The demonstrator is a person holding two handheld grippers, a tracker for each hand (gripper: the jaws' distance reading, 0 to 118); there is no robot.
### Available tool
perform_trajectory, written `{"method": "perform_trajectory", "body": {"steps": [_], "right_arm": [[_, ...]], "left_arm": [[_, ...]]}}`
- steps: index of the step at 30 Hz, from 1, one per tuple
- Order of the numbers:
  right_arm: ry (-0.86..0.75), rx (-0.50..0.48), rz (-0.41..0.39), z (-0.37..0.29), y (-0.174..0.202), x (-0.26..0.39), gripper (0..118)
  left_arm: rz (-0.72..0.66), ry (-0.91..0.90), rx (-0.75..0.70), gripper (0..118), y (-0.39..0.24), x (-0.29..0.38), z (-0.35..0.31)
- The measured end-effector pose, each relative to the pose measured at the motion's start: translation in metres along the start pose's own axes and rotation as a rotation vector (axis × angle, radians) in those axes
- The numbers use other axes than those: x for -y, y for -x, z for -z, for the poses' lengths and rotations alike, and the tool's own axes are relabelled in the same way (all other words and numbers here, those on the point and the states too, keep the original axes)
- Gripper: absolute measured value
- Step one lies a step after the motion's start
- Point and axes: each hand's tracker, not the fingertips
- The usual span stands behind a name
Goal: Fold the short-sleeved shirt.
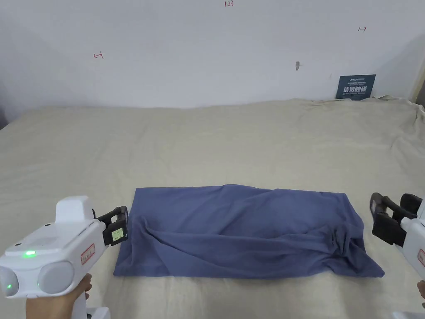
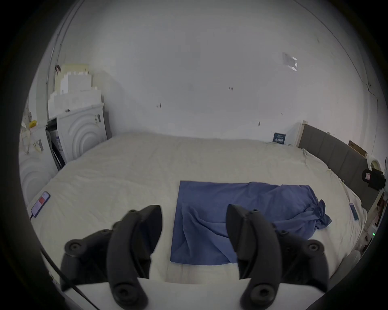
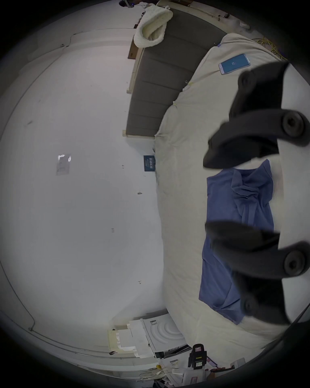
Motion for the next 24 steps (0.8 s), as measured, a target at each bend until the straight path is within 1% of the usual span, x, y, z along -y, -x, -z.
{"method": "perform_trajectory", "body": {"steps": [1, 2, 4, 5, 7, 10, 16, 19, 22, 24], "right_arm": [[-0.017, 0.004, -0.009, -0.003, 0.000, 0.003, 8], [-0.024, 0.008, -0.014, -0.005, 0.001, 0.005, 3], [-0.046, 0.015, -0.023, -0.010, 0.002, 0.009, 0], [-0.050, 0.012, -0.020, -0.012, 0.001, 0.011, 0], [-0.060, 0.008, -0.015, -0.015, 0.001, 0.013, 0], [-0.066, 0.016, -0.021, -0.018, 0.002, 0.013, 0], [-0.058, 0.009, -0.035, -0.017, 0.003, 0.006, 0], [-0.053, 0.009, -0.038, -0.013, 0.003, 0.005, 0], [-0.041, 0.012, -0.035, -0.008, 0.003, 0.006, 0], [-0.030, 0.011, -0.024, -0.005, 0.004, 0.007, 0]], "left_arm": [[0.011, -0.018, -0.001, 25, -0.002, 0.003, -0.004], [0.032, -0.037, -0.008, 13, -0.004, 0.006, -0.007], [0.055, -0.052, -0.013, 3, -0.009, 0.012, -0.012], [0.057, -0.052, -0.004, 0, -0.009, 0.014, -0.015], [0.047, -0.040, 0.010, 0, -0.011, 0.016, -0.016], [0.080, -0.020, 0.020, 0, -0.016, 0.020, -0.021], [0.098, 0.078, 0.017, 0, -0.017, 0.015, -0.011], [0.074, 0.194, 0.041, 0, -0.011, 0.008, 0.014], [0.026, 0.288, 0.098, 0, -0.003, 0.007, 0.046], [0.036, 0.371, 0.076, 0, -0.001, 0.010, 0.071]]}}
